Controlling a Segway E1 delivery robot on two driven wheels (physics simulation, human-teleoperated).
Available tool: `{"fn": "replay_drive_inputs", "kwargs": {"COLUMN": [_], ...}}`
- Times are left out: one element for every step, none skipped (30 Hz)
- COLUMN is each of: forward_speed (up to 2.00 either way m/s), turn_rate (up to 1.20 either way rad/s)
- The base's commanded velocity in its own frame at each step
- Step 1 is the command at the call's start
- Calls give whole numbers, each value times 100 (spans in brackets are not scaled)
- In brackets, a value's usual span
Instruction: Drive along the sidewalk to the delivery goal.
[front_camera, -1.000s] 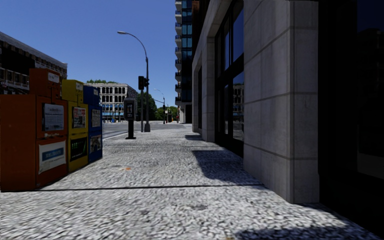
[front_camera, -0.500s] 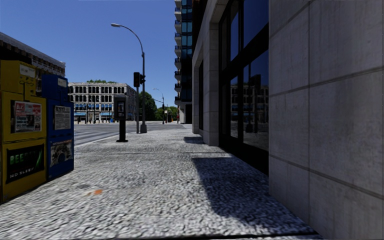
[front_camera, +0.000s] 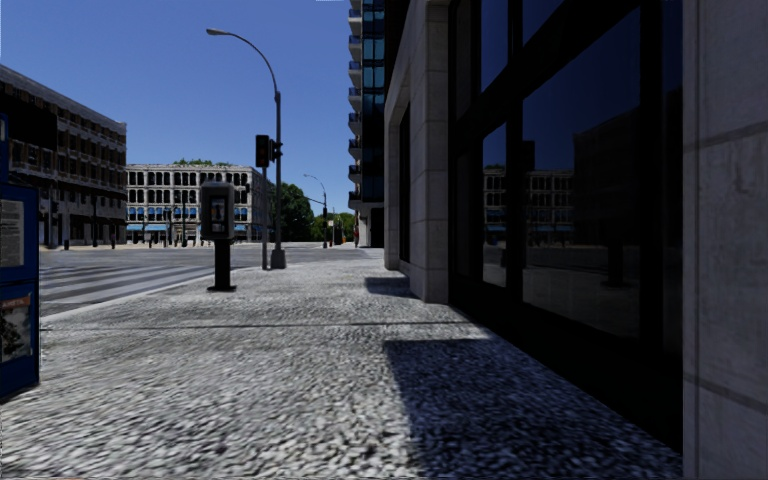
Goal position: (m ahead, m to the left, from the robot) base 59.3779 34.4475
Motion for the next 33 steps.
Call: {"fn": "replay_drive_inputs", "kwargs": {"forward_speed": [200,200,200,200,200,200,200,200,200,200,200,200,200,200,200,200,200,200,200,200,200,200,200,200,200,200,200,200,200,200,200,200,200], "turn_rate": [0,0,0,0,0,0,0,0,0,0,0,0,0,0,0,0,0,0,0,0,0,0,0,0,0,0,0,0,0,0,0,0,0]}}
